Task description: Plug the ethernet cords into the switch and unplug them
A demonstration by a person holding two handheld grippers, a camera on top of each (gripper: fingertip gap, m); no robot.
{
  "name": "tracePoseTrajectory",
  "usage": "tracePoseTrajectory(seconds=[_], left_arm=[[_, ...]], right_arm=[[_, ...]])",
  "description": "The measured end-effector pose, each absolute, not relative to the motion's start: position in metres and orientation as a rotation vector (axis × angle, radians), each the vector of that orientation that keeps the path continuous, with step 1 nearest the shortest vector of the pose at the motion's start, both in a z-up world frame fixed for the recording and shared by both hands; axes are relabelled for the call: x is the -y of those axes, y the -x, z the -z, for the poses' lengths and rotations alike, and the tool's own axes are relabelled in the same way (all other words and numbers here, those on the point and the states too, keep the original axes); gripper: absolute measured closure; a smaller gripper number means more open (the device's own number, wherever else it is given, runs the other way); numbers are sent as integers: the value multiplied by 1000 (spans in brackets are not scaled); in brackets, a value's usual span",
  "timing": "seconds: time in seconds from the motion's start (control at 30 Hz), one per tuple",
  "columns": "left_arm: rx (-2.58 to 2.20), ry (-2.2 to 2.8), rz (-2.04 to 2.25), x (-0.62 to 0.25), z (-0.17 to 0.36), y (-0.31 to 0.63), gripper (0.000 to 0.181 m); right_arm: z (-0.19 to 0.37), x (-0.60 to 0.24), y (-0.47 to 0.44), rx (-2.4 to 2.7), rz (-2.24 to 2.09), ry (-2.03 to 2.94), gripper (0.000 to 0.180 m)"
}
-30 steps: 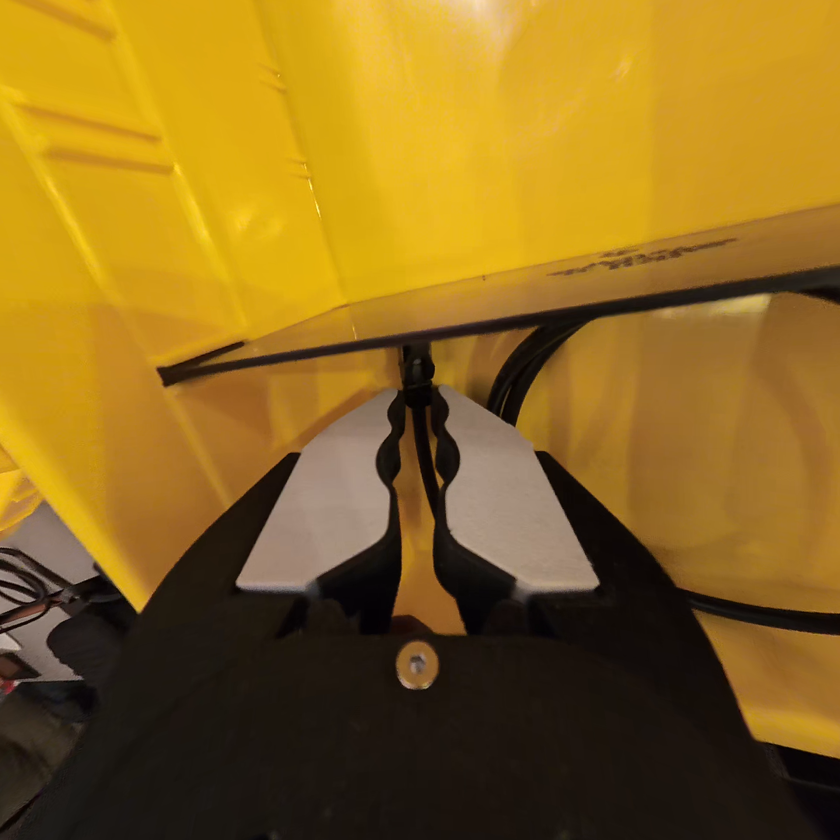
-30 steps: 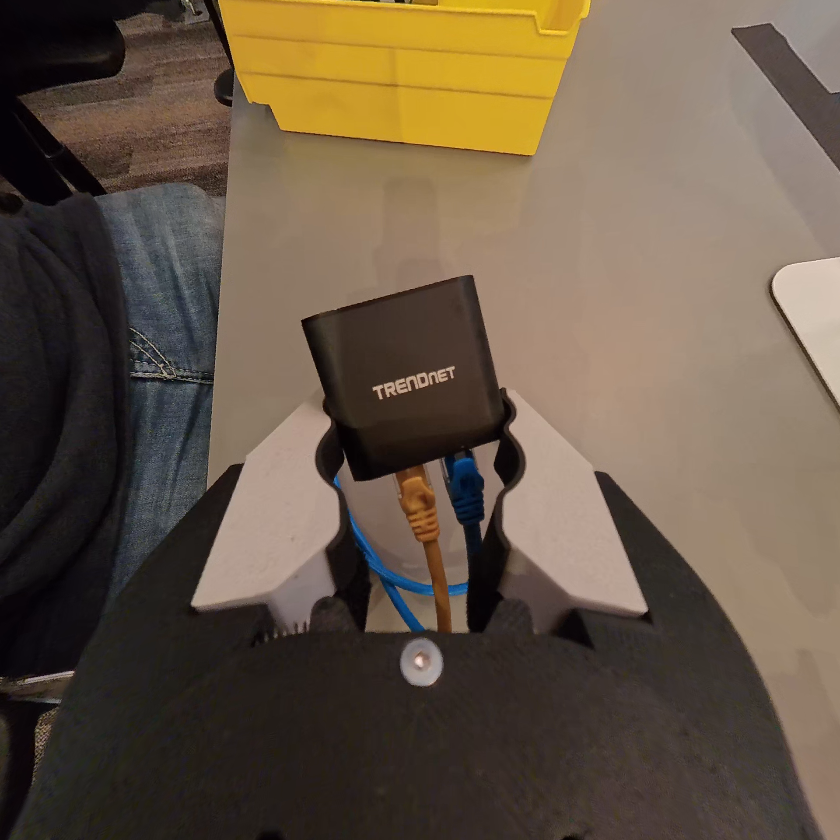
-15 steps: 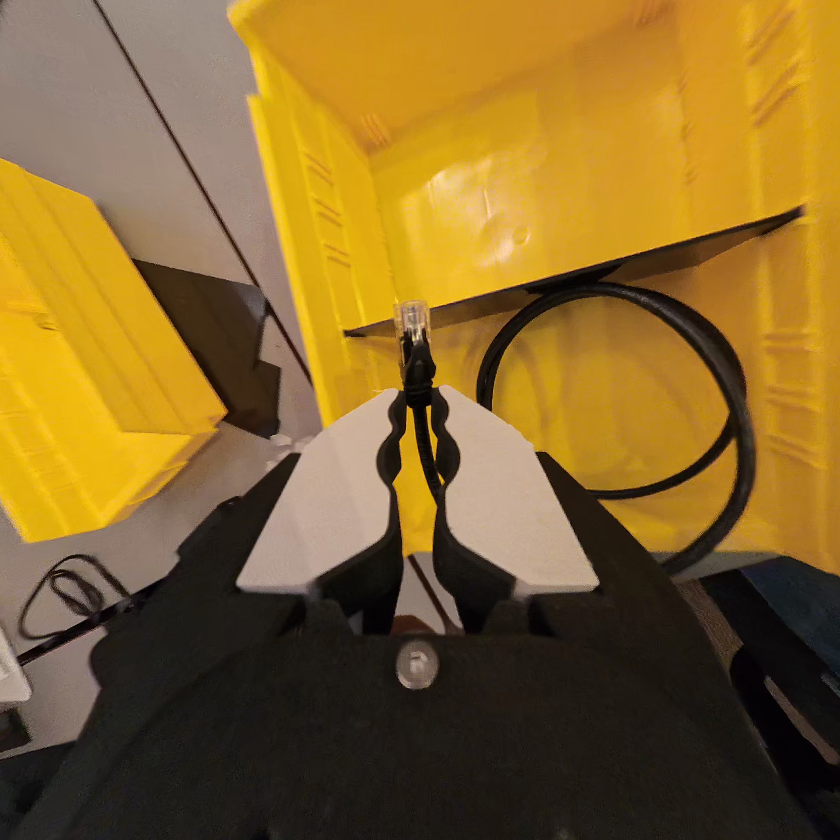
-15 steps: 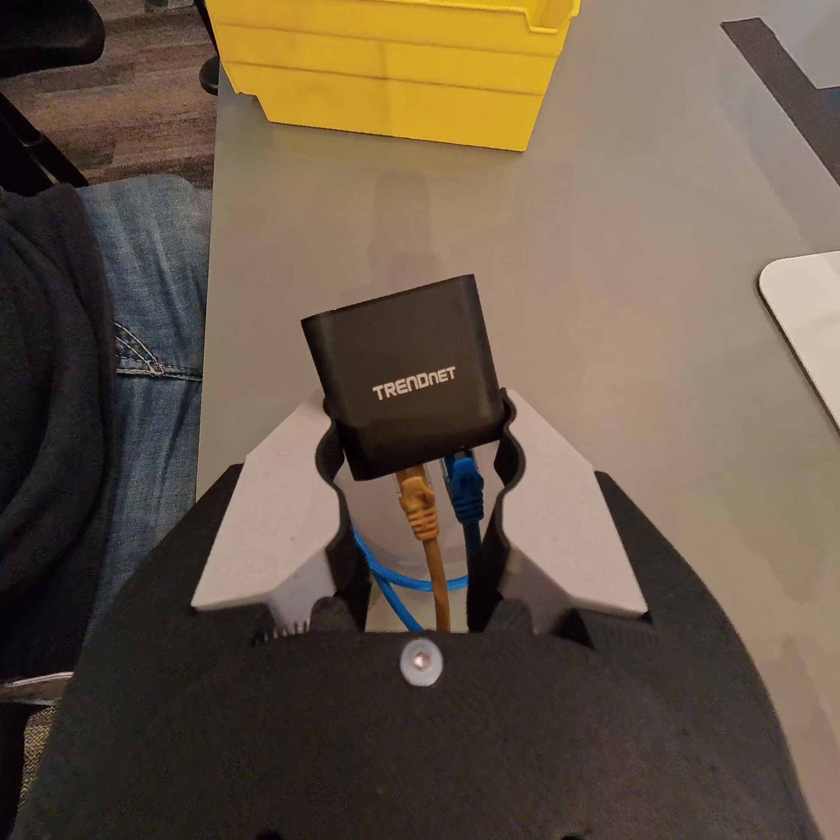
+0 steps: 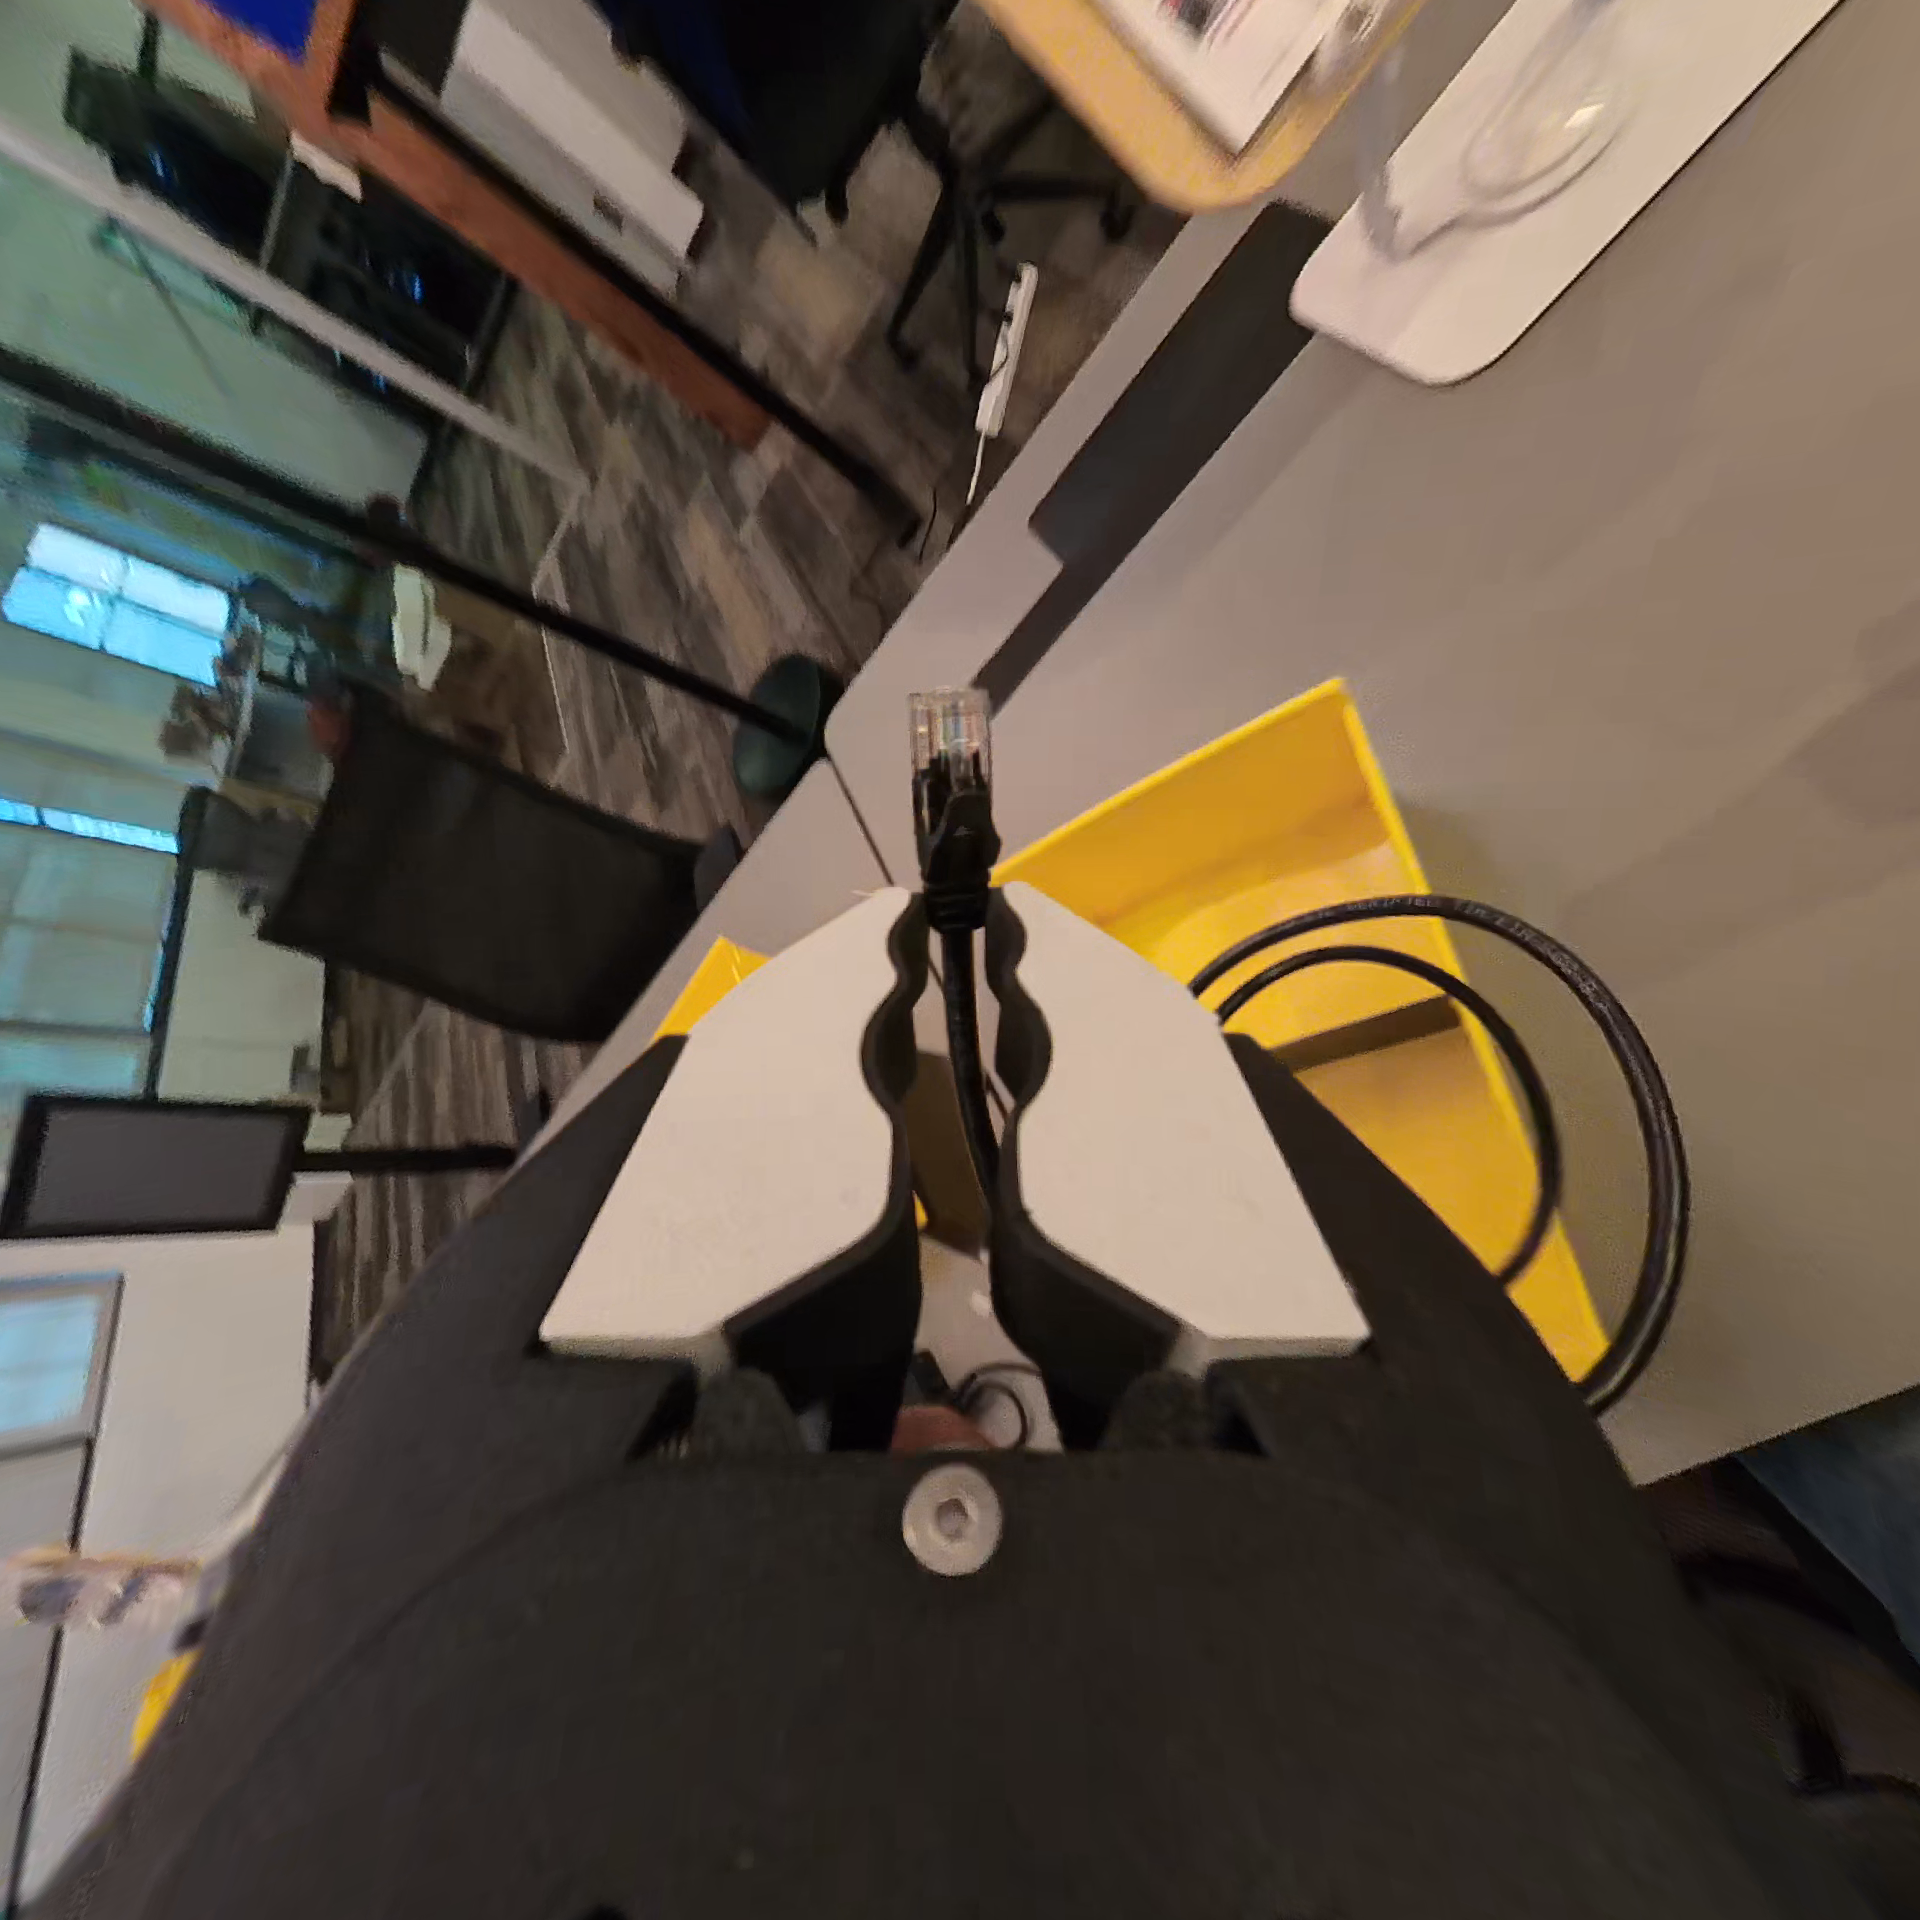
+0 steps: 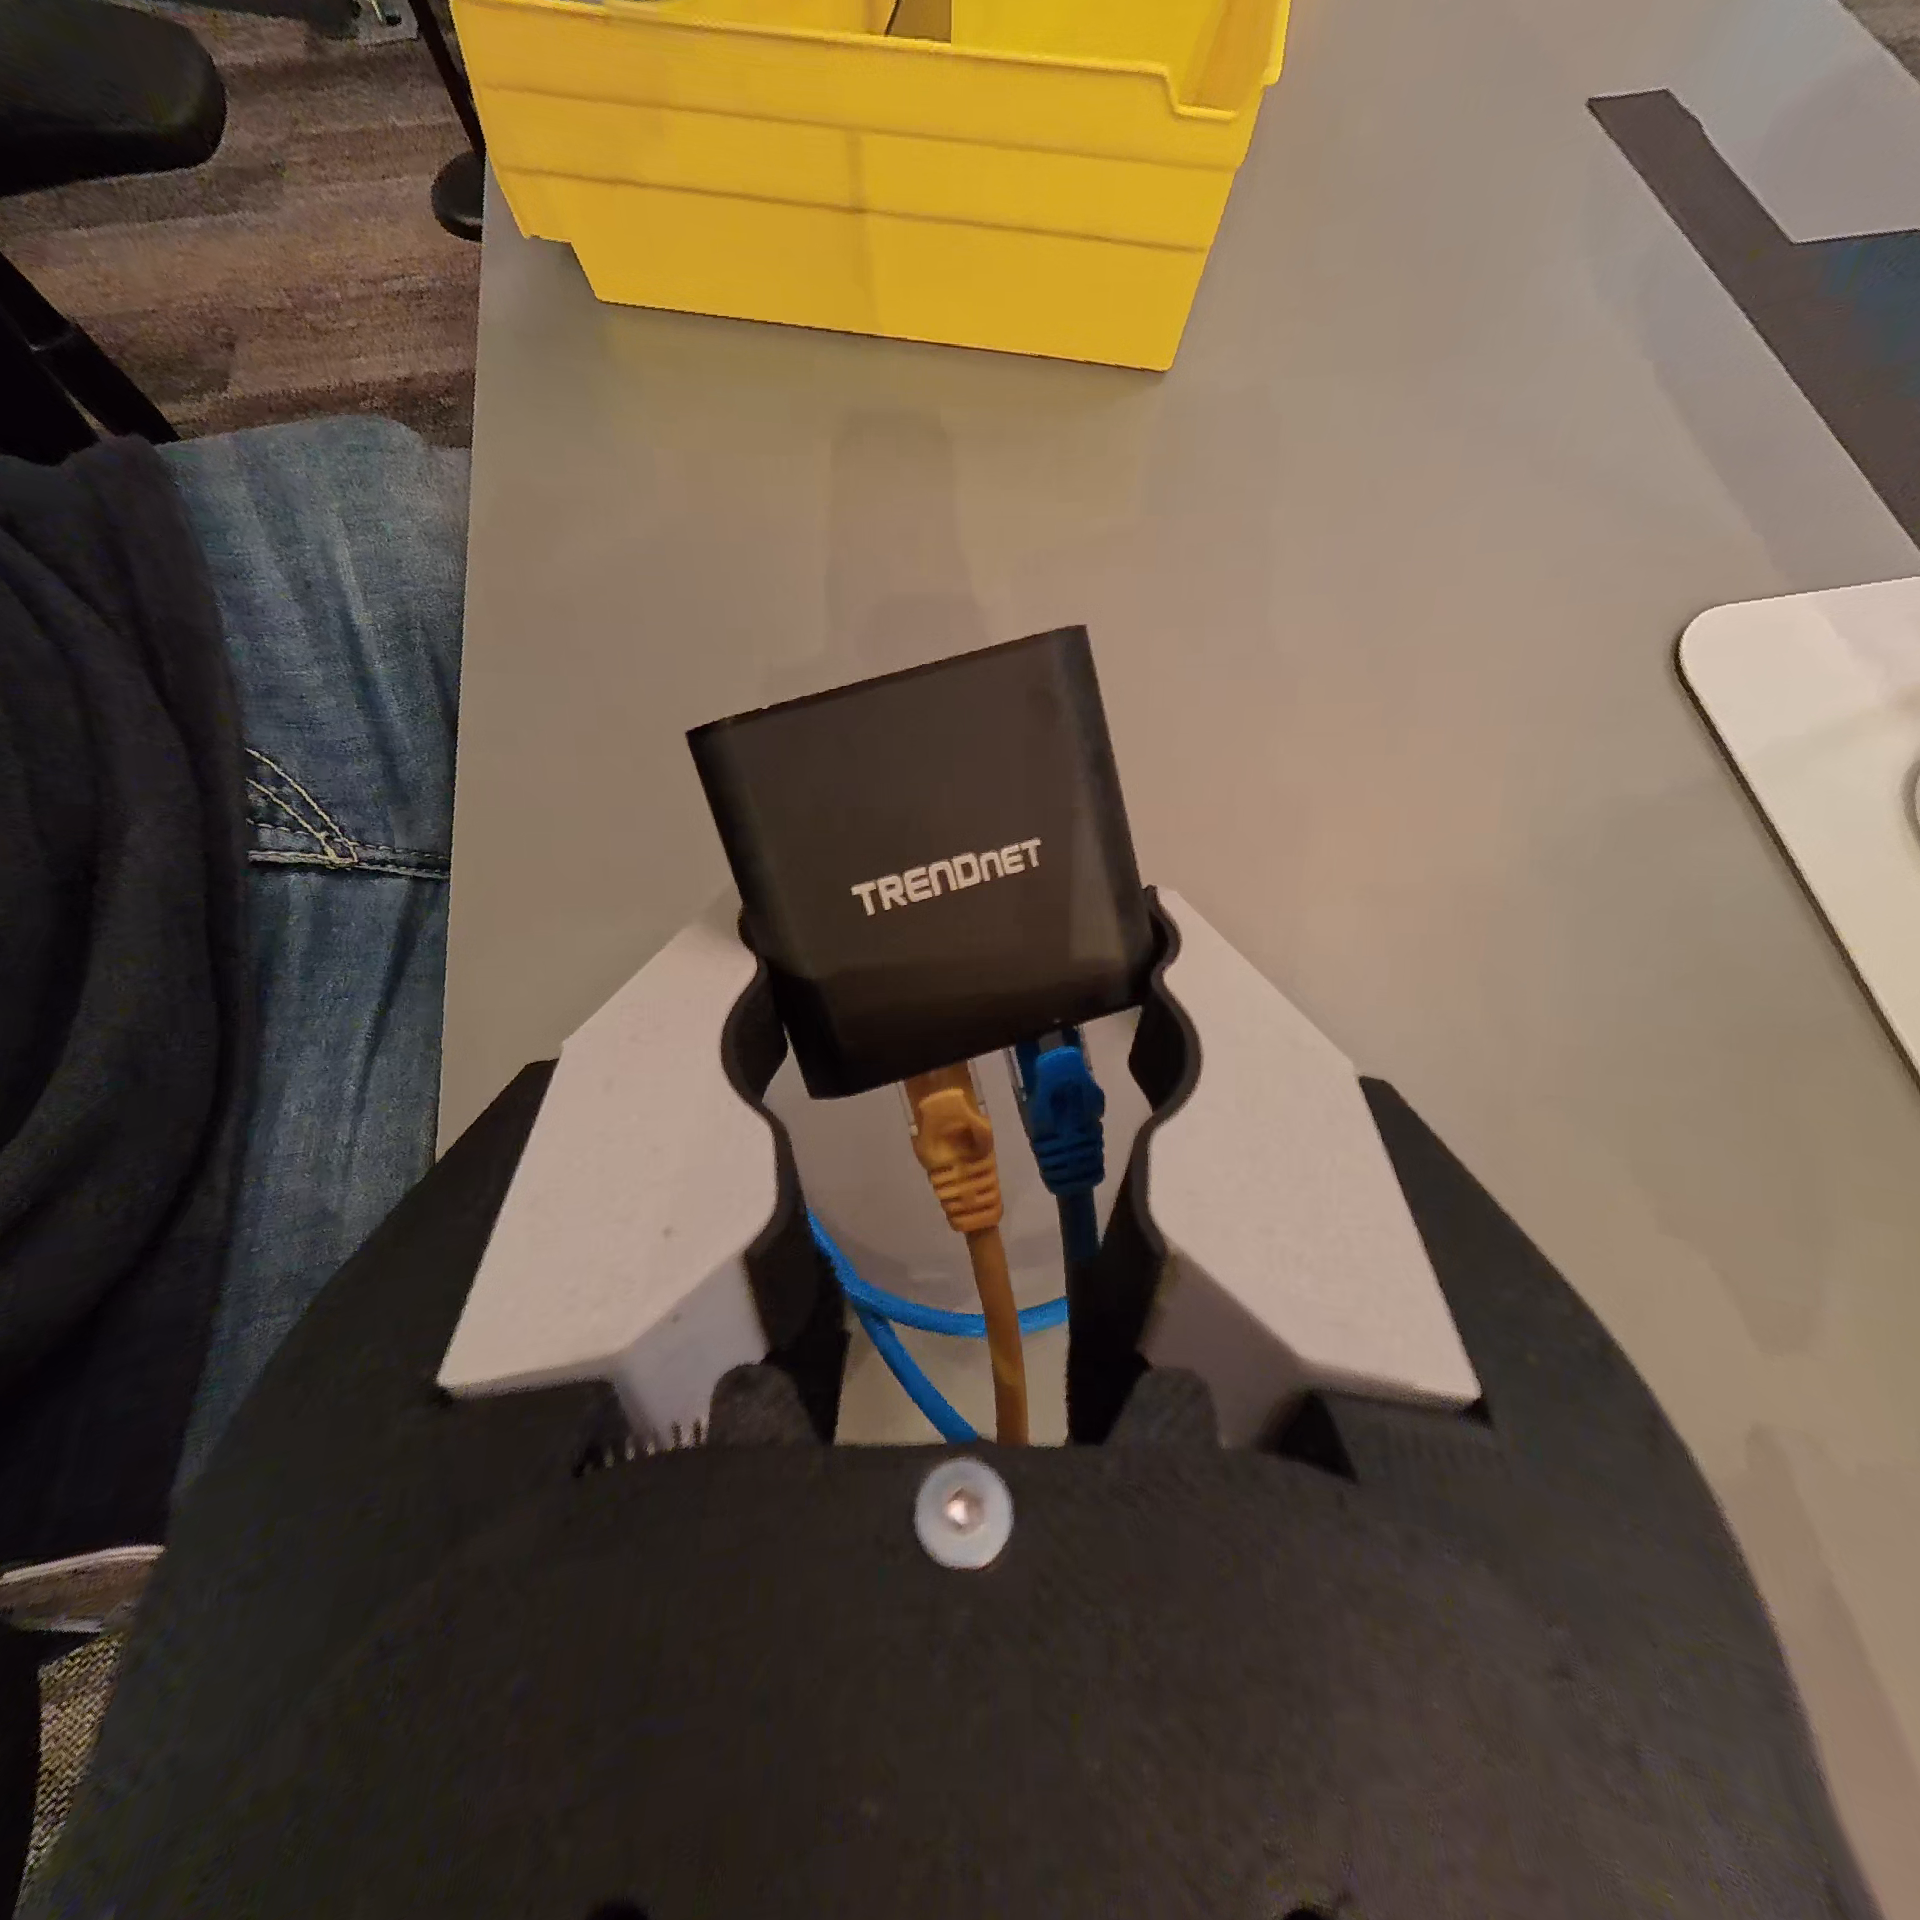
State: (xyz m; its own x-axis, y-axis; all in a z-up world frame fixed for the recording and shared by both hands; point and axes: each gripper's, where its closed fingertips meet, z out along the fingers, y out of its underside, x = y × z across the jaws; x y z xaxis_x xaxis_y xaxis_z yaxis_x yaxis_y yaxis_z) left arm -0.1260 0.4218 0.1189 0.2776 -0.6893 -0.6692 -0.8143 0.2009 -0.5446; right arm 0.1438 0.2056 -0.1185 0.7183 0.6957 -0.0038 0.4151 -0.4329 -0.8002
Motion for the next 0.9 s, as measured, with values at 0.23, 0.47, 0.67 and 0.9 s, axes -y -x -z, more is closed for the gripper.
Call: tracePoseTrajectory(seconds=[0.23, 0.47, 0.67, 0.9], left_arm=[[-1640, 1348, 48, -359, -124, 35, 170], [-1902, 1402, 191, -328, -16, -34, 170], [-2101, 1563, 240, -313, 118, -56, 170], [-2215, 1675, 251, -310, 227, -52, 170]], right_arm=[[119, -202, -149, 819, -426, 2081, 114], [124, -199, -156, 800, -419, 2091, 113], [128, -196, -159, 787, -420, 2096, 114], [133, -196, -158, 790, -419, 2109, 113]])
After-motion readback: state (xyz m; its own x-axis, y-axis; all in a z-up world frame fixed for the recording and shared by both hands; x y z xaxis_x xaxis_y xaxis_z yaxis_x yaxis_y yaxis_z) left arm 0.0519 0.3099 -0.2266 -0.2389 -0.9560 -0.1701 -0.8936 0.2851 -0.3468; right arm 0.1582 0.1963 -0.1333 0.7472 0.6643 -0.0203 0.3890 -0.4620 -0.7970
